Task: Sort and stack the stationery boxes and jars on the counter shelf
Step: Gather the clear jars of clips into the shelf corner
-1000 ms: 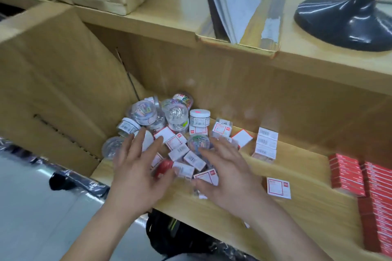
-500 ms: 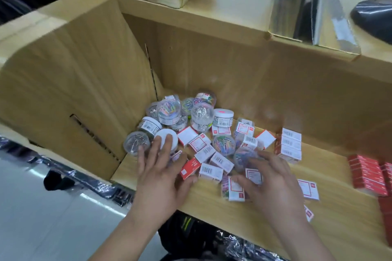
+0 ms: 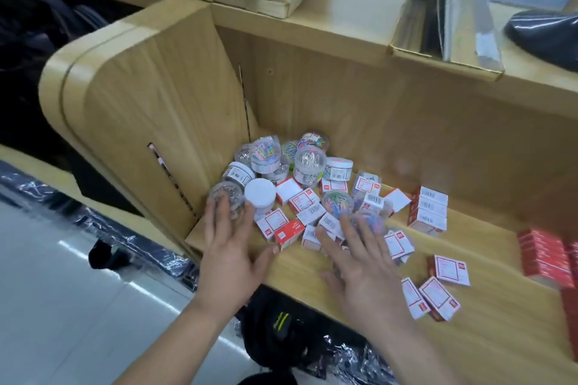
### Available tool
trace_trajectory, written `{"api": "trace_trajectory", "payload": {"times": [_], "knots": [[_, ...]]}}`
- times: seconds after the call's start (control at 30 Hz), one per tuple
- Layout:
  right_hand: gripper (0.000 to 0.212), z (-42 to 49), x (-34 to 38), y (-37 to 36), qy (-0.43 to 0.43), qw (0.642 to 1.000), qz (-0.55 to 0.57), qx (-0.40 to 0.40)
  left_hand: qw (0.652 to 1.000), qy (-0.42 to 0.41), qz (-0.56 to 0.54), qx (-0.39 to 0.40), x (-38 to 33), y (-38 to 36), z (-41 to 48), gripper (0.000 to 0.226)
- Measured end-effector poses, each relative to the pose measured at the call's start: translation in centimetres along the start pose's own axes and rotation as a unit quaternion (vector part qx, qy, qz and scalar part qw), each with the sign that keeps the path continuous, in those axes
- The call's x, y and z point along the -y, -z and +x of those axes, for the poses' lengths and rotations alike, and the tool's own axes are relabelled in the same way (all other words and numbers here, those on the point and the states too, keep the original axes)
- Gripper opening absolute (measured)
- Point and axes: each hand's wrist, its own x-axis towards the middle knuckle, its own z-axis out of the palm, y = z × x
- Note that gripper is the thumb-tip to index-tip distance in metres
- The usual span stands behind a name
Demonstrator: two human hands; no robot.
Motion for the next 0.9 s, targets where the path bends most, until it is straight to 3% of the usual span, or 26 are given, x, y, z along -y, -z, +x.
{"api": "trace_trajectory", "payload": {"times": [0.2,0.43,0.6,0.73,0.83,0.9], "knots": [[0.067,-0.8,-3.8,0.8,0.006,1.000,0.016,0.002,1.000,0.005,0.017,0.020,-1.1,-0.6,-0.4,0.077],[0.068,-1.7,-6.9,2.4,-0.025,1.000,-0.010,-0.014,0.998,-0.046,0.022,0.026,-3.4,-1.9,-0.9,0.068],[0.072,-1.7,-2.3,3.3,-0.062,0.996,0.003,-0.058,0.995,-0.075,0.008,0.071,-4.5,-2.2,-0.7,0.068],[0.078,0.6,4.1,1.7,-0.036,0.996,0.049,-0.071,0.981,-0.124,-0.077,0.131,-2.7,-0.5,0.3,0.079],[0.094,3.1,6.6,-0.1,-0.031,0.998,0.034,-0.042,0.968,-0.154,-0.150,0.129,0.1,1.9,1.8,0.078],[0.104,4.8,6.9,-0.6,-0.050,0.998,0.034,-0.023,0.975,-0.153,-0.134,0.092,2.0,3.2,3.1,0.068]]}}
